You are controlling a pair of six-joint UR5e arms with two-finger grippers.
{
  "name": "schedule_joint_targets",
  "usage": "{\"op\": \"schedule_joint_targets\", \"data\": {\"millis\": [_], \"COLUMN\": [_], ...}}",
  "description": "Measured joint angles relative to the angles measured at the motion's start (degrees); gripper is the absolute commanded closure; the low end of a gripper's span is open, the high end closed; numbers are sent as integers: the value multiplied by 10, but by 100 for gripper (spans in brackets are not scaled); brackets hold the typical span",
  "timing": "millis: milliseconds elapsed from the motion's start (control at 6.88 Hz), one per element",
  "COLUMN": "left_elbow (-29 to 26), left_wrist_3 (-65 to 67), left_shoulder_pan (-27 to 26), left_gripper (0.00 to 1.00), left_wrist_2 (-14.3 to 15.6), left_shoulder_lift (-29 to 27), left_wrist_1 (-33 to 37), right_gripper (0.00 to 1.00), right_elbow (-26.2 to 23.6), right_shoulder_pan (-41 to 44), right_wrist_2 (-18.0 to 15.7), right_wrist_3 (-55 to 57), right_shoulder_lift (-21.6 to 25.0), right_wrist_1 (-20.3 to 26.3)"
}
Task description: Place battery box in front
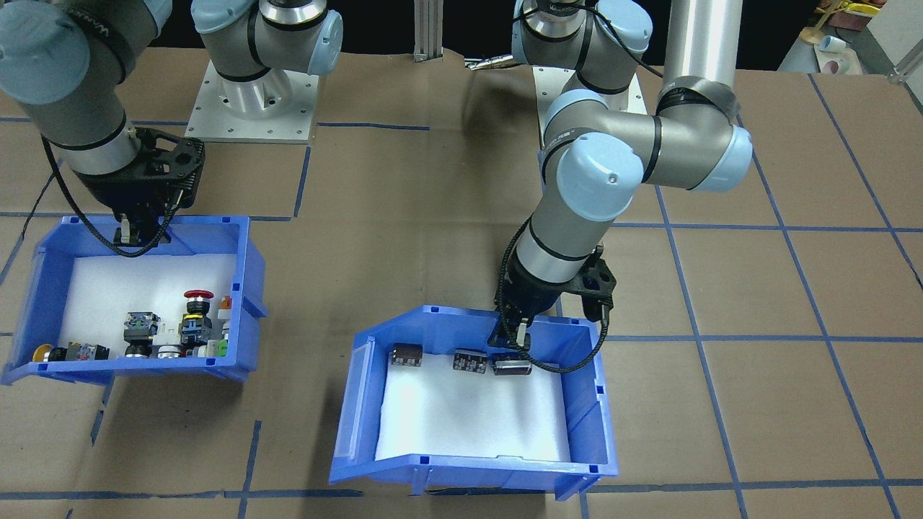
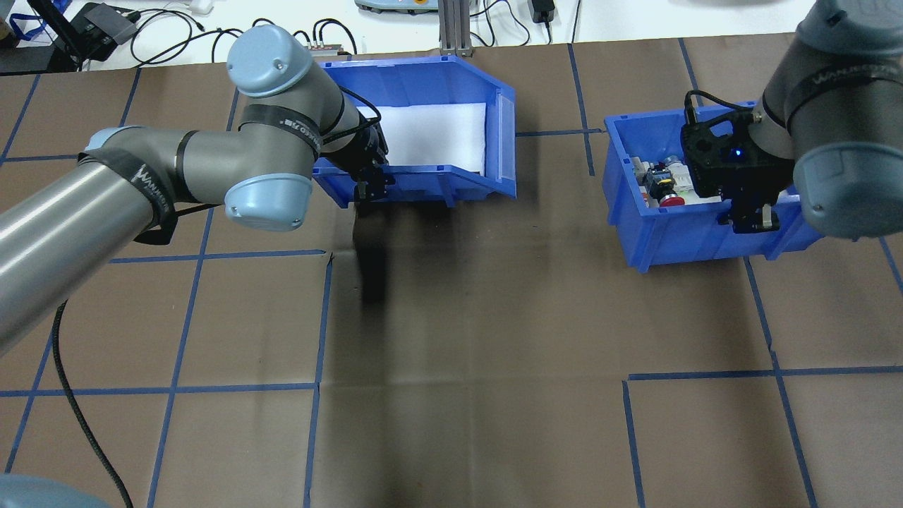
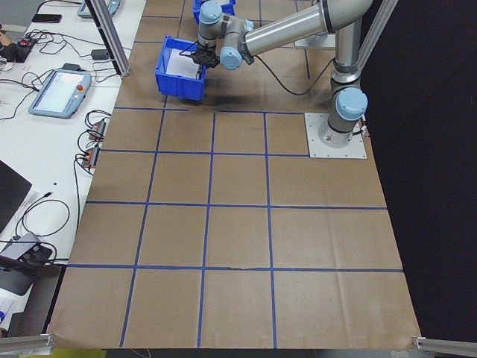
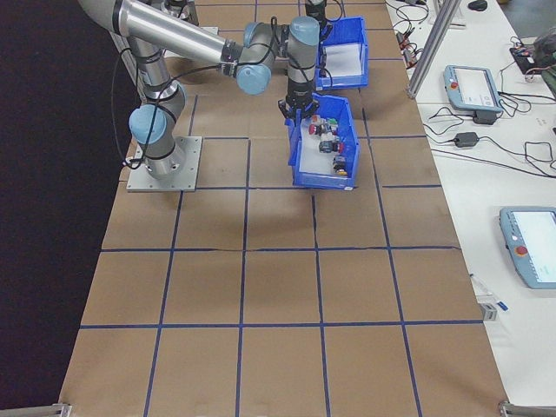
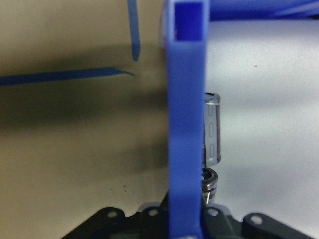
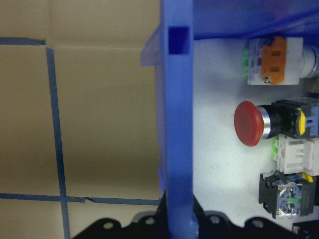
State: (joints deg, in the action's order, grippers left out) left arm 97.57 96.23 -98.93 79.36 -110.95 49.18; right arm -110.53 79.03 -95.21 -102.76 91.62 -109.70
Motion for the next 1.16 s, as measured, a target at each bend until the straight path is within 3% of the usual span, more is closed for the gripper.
{"op": "schedule_joint_targets", "data": {"millis": [291, 872, 1017, 1162], "left_elbow": [-56, -74, -77, -79], "left_wrist_3": [64, 97, 118, 138], "left_shoulder_pan": [-47, -80, -80, -80], "left_gripper": [100, 99, 96, 77], "left_wrist_2": [4, 13, 22, 27], "left_shoulder_lift": [-50, -80, -84, -85], "left_wrist_1": [0, 3, 3, 3], "right_gripper": [93, 93, 93, 93], "right_elbow": [-39, -93, -109, -124], "right_shoulder_pan": [-2, -4, -4, -4], "right_wrist_2": [-4, -8, -8, -8], "right_wrist_3": [-17, -25, -24, -23], "right_shoulder_lift": [43, 94, 109, 125], "right_wrist_1": [-1, 3, 4, 4]}}
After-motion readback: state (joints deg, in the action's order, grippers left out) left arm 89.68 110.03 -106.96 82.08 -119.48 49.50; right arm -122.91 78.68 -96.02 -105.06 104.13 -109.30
